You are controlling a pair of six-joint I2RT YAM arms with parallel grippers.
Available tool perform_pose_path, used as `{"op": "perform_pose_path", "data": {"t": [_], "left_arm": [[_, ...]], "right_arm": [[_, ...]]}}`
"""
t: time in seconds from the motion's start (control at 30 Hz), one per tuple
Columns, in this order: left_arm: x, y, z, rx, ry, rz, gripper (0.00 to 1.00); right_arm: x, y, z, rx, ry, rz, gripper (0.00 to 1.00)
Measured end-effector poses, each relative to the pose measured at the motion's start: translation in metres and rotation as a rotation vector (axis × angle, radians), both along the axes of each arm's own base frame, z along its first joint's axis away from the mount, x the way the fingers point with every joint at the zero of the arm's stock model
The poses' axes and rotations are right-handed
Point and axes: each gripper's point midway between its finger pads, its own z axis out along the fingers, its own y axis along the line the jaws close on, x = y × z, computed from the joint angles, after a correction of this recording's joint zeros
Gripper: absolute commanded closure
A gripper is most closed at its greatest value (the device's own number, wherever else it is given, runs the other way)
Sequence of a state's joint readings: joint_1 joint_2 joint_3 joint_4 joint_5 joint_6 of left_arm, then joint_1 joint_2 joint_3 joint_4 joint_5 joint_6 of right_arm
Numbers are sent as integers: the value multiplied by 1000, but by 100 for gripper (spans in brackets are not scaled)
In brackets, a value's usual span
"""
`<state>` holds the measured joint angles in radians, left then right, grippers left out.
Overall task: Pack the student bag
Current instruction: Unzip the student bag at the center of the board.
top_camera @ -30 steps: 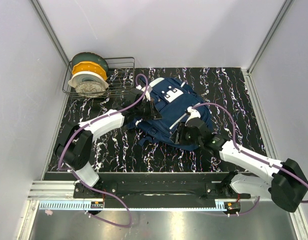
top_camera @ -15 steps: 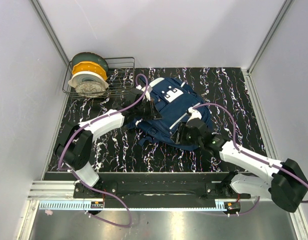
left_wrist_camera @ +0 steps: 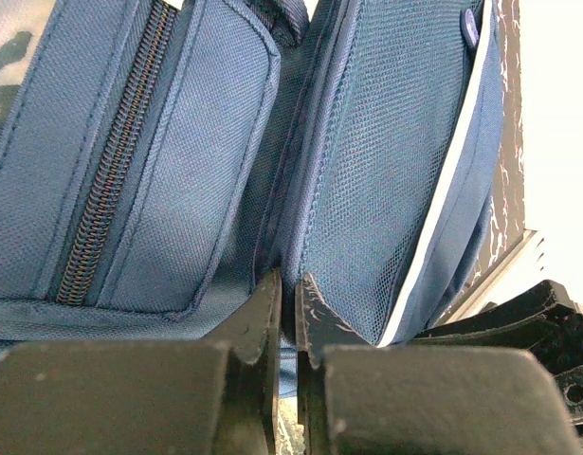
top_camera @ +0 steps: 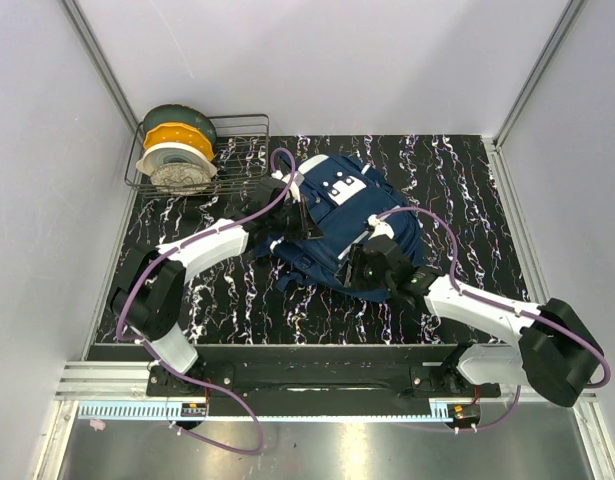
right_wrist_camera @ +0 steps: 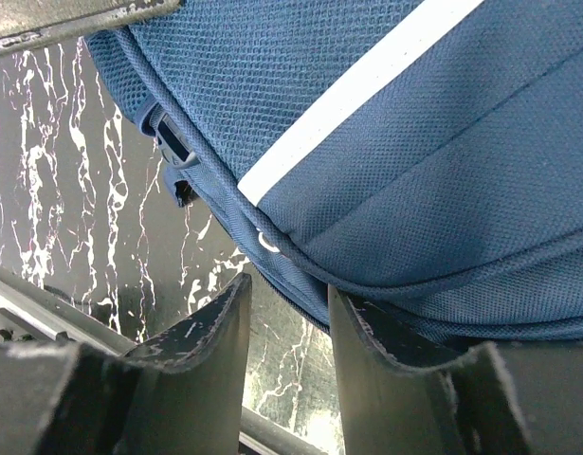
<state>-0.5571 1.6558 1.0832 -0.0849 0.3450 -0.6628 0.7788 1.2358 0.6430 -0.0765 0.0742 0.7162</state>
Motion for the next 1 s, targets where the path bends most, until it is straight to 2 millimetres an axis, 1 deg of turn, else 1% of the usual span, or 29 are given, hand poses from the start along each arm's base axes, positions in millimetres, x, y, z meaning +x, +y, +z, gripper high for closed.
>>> {"op": "perform_pose_path", "data": {"t": [0.3, 0.53, 0.6, 0.67, 0.73, 0.83, 0.87, 1.0], "left_arm": [[0, 0, 0, 0, -1, 1, 100], [1, 1, 0, 2, -3, 6, 100], [2, 1, 0, 4, -6, 9, 100], [3, 2, 0, 4, -7, 12, 100], [3, 2, 0, 4, -8, 13, 100], [3, 1, 0, 3, -8, 13, 100], [3, 1, 0, 3, -8, 13, 100], [3, 1, 1, 1, -10, 15, 100]], "right_arm": [[6, 2, -5, -2, -1, -42, 56], [15, 1, -15, -36, -12, -88, 60], [18, 1, -16, -52, -13, -108, 59], [20, 2, -17, -69, -15, -129, 54], [21, 4, -17, -80, -25, -147, 55], [22, 5, -17, -94, -42, -174, 59], [23, 5, -17, -99, -49, -187, 62], [26, 3, -19, -125, -58, -240, 66]]}}
